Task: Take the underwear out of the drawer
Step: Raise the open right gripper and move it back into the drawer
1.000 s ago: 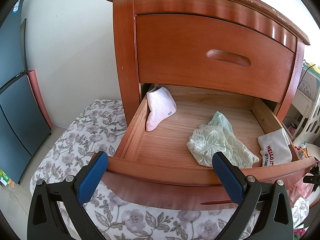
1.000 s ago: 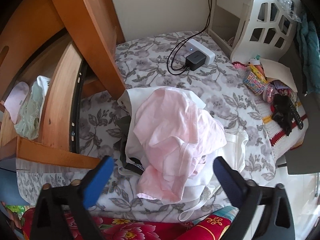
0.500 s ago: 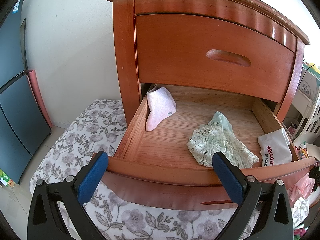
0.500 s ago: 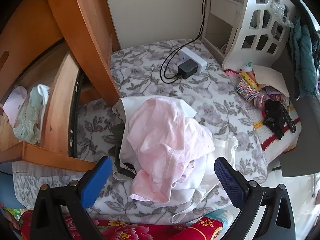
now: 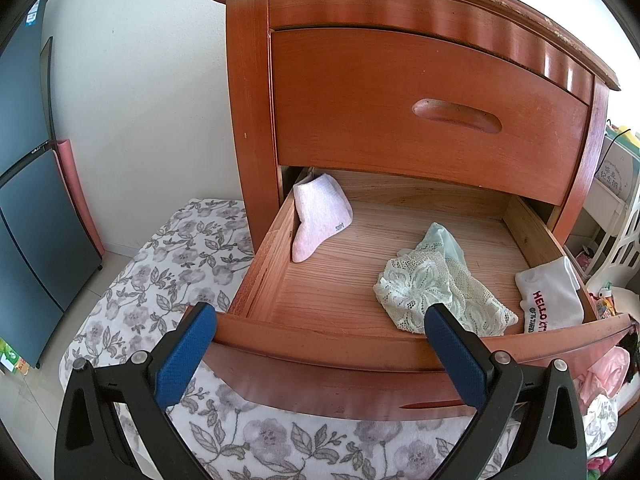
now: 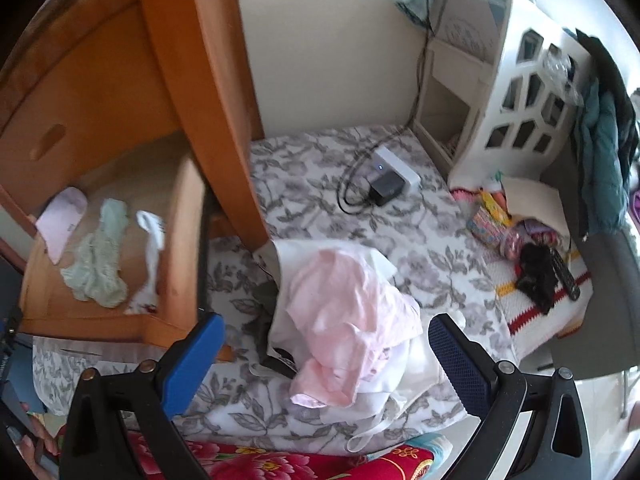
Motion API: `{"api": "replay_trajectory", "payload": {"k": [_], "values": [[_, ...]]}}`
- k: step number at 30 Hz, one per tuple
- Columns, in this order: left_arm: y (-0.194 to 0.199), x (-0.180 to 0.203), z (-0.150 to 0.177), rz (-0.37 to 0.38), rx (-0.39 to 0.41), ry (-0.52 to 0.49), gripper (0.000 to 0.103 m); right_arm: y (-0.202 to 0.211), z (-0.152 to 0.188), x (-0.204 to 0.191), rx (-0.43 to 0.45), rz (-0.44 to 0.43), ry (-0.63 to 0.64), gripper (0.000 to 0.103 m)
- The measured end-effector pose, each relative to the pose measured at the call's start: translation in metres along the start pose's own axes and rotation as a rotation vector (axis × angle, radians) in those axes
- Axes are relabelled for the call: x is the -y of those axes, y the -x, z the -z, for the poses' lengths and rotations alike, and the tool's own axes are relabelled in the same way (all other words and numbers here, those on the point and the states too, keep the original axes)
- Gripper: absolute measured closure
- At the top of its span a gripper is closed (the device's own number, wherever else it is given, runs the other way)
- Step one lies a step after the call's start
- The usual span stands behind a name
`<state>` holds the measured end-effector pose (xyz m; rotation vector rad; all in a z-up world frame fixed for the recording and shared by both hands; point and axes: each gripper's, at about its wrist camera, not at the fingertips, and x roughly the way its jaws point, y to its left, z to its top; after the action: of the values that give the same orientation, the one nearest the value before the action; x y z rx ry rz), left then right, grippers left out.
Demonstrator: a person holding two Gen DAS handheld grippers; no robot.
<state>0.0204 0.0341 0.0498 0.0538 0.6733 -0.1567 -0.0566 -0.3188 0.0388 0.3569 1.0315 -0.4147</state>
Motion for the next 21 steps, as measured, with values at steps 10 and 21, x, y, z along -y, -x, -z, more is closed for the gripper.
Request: {"api": "replay_trajectory", "payload": {"k": [10,21], "values": [[0.0,0.0,0.0,0.0,0.0,0.0,0.0,0.049,-0.02,-0.039,0.081,-0.02,0.102,0.0],[0.0,0.0,-0.001,0.002,0.0,0.0,0.0,0.08,-0.035,-0.097,0.123,-0.106,0.208,0.0]]}}
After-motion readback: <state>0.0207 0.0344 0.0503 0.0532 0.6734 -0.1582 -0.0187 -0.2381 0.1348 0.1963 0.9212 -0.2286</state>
